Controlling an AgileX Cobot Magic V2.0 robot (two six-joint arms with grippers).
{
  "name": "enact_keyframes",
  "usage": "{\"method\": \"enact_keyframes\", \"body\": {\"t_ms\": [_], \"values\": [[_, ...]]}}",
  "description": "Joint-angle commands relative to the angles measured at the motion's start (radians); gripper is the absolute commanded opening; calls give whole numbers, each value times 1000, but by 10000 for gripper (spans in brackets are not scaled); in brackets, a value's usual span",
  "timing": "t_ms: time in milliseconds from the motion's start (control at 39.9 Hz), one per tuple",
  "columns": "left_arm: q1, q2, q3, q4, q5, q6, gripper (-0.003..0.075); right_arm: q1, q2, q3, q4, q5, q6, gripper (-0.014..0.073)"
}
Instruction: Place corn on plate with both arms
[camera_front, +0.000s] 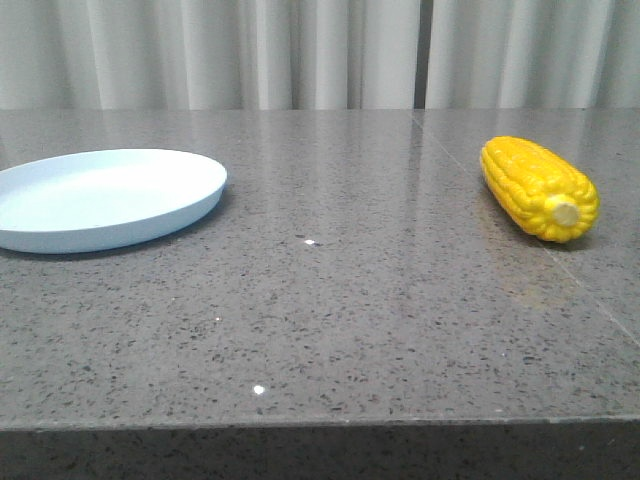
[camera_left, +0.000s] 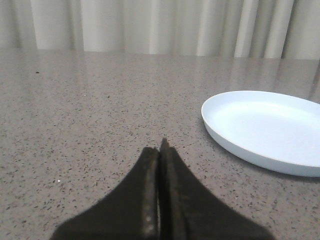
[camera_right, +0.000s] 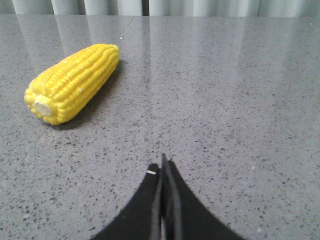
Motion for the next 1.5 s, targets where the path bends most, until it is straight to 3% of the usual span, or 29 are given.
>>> {"method": "enact_keyframes", "body": {"t_ms": [0,977,1177,1327,1477], "values": [[-1,-20,6,-11,-79,0,-20,-3,-17,-4,0,-80,-7,-121],[-1,-20,6,-9,-79,0,-20,-3,-17,-4,0,-93,-7,-121],[-1,-20,4,-2,-214,0,-20,-3,-17,-11,1,-143,-7,-121],[-1,-20,-30,-2,-399,0,-20,-3,-17,-109,1,-138,-7,-121],[-1,3,-189,2,-264,0,-20,-3,6,-290,1,-4,-7,-121]]}}
